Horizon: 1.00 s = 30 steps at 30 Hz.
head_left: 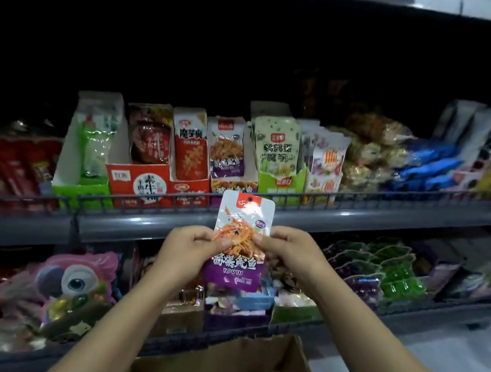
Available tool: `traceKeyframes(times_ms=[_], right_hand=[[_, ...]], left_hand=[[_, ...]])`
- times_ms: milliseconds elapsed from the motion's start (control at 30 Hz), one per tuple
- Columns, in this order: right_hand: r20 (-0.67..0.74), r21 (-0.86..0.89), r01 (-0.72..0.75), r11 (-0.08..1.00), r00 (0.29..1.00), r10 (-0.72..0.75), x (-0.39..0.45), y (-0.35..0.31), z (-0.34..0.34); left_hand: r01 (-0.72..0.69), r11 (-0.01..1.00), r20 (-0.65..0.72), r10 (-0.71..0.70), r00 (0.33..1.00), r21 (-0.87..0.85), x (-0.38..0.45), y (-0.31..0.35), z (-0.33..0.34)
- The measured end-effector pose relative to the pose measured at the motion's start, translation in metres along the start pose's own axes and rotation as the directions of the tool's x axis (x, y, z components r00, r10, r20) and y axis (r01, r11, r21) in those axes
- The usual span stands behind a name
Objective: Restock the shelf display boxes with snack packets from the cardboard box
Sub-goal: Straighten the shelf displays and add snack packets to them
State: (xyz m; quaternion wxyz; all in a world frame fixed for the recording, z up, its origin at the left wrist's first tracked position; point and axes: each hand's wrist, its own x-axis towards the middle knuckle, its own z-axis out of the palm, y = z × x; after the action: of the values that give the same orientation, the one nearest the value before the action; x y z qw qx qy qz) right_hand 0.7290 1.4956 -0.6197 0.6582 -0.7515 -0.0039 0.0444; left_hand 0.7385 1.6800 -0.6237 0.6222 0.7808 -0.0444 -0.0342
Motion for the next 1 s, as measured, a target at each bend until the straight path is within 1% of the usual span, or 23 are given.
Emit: traceKeyframes(times_ms=[100,167,200,233,300,333,367,400,433,500,567,633,700,767,833,900,1000], right_hand=[[-0.074,-0.024,0.08,0.997,0.994,-0.081,0.017,-0.028,-0.006],[-0.084,-0.088,0.116,0.989,0.989,-0.123,0.03,-0.052,-0.012],[-0.052,-0.159,0.132,0.978,0.989,-0.141,0.036,-0.065,-0.016],[-0.004,-0.268,0.151,0.951,0.987,-0.158,0.041,-0.079,-0.017],[0.09,-0.493,0.197,0.848,0.98,-0.175,0.051,-0.104,-0.017],[0.116,-0.57,0.218,0.792,0.976,-0.185,0.056,-0.115,-0.015],[0.122,-0.625,0.236,0.744,0.971,-0.206,0.062,-0.125,-0.012],[0.116,-0.667,0.255,0.7,0.964,-0.24,0.068,-0.134,-0.011],[0.104,-0.699,0.27,0.663,0.955,-0.279,0.075,-0.142,-0.01],[0.076,-0.729,0.296,0.617,0.931,-0.357,0.09,-0.157,-0.01],[0.041,-0.747,0.3,0.593,0.912,-0.409,0.104,-0.168,-0.011],[0.01,-0.738,0.304,0.603,0.898,-0.44,0.12,-0.177,-0.011],[-0.029,-0.703,0.306,0.642,0.89,-0.456,0.137,-0.181,-0.008],[-0.054,-0.705,0.278,0.652,0.896,-0.44,0.155,-0.18,-0.002],[-0.061,-0.764,0.219,0.606,0.912,-0.406,0.173,-0.176,0.004],[-0.054,-0.831,0.177,0.528,0.918,-0.393,0.188,-0.171,0.008],[-0.01,-0.888,0.177,0.425,0.916,-0.402,0.207,-0.16,0.01]], left_hand=[[-0.074,0.997,-0.007,0.074,0.997,0.014,0.01,0.007,-0.005],[-0.122,0.992,-0.023,0.123,0.992,0.044,0.016,0.01,-0.006],[-0.146,0.988,-0.035,0.148,0.988,0.051,0.019,0.012,-0.005],[-0.172,0.983,-0.056,0.176,0.983,0.059,0.023,0.013,-0.004],[-0.24,0.966,-0.106,0.25,0.962,0.097,0.032,0.015,-0.002],[-0.282,0.951,-0.129,0.297,0.946,0.124,0.035,0.018,-0.001],[-0.314,0.932,-0.15,0.341,0.928,0.178,0.039,0.019,-0.001],[-0.335,0.903,-0.171,0.388,0.906,0.27,0.044,0.019,-0.002],[-0.345,0.856,-0.166,0.432,0.887,0.384,0.048,0.017,-0.002],[-0.344,0.743,-0.106,0.485,0.868,0.574,0.054,0.013,-0.005],[-0.336,0.657,-0.03,0.479,0.878,0.675,0.059,0.008,-0.006],[-0.323,0.591,0.019,0.461,0.887,0.739,0.063,0.004,-0.007],[-0.298,0.554,0.026,0.446,0.895,0.777,0.068,0.001,-0.008],[-0.272,0.515,0.022,0.439,0.898,0.813,0.073,-0.002,-0.01],[-0.252,0.484,0.017,0.439,0.898,0.838,0.077,-0.004,-0.013],[-0.247,0.472,0.017,0.439,0.898,0.846,0.078,-0.005,-0.014],[-0.268,0.48,0.022,0.458,0.889,0.835,0.077,-0.005,-0.014]])
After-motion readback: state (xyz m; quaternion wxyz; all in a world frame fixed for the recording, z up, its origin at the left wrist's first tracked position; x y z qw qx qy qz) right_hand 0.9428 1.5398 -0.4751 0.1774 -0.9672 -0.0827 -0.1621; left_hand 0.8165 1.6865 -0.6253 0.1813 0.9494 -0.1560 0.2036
